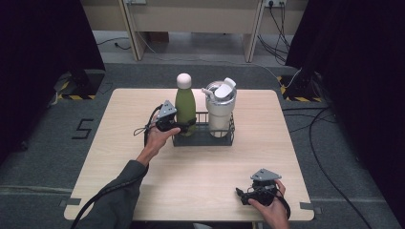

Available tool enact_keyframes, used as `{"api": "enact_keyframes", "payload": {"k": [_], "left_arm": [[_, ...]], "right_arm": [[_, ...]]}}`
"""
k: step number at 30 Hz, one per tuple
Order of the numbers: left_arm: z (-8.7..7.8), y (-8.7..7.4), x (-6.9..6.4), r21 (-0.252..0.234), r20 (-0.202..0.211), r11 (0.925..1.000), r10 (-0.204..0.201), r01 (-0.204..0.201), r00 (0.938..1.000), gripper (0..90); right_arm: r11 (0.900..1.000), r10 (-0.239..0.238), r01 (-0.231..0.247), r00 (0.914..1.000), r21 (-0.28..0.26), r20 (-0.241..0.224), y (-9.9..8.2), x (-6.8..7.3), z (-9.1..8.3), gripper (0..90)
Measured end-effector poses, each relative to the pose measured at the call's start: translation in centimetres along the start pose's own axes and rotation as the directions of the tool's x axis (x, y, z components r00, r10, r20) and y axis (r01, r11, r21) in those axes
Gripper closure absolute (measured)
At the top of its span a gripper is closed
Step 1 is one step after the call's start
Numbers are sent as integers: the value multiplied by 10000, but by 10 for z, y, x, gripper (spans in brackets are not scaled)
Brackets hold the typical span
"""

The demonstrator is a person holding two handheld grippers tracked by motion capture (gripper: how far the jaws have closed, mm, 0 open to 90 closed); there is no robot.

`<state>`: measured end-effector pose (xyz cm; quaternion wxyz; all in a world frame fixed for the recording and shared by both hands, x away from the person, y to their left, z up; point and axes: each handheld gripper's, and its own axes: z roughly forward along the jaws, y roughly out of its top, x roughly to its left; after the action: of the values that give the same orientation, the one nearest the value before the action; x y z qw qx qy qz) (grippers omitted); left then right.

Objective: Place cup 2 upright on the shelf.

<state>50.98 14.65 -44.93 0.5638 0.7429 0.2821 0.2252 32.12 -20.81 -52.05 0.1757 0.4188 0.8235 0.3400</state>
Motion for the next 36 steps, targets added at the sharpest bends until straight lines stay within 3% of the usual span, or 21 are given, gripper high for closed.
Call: {"api": "enact_keyframes", "payload": {"k": [9, 14, 26, 36], "left_arm": [[-1, 2, 2, 93, 160, 10000, -7, 6, 9999, 200], [-3, 4, 2, 61, 114, 10000, -61, 60, 9999, 149], [-11, 7, 2, 209, 173, 9998, -2, -2, 9998, 148], [-20, 5, 4, 221, 222, 9995, -211, 206, 9995, 148]], "right_arm": [[10000, -70, 70, 10000, 14, -28, 0, -1, 0, 37], [10000, -65, 65, 10000, -4, -20, 0, 0, 0, 37], [10000, -82, 82, 10000, -1, -16, 0, -1, 0, 37], [10000, -83, 83, 10000, 0, -16, 0, -1, 0, 37]]}}
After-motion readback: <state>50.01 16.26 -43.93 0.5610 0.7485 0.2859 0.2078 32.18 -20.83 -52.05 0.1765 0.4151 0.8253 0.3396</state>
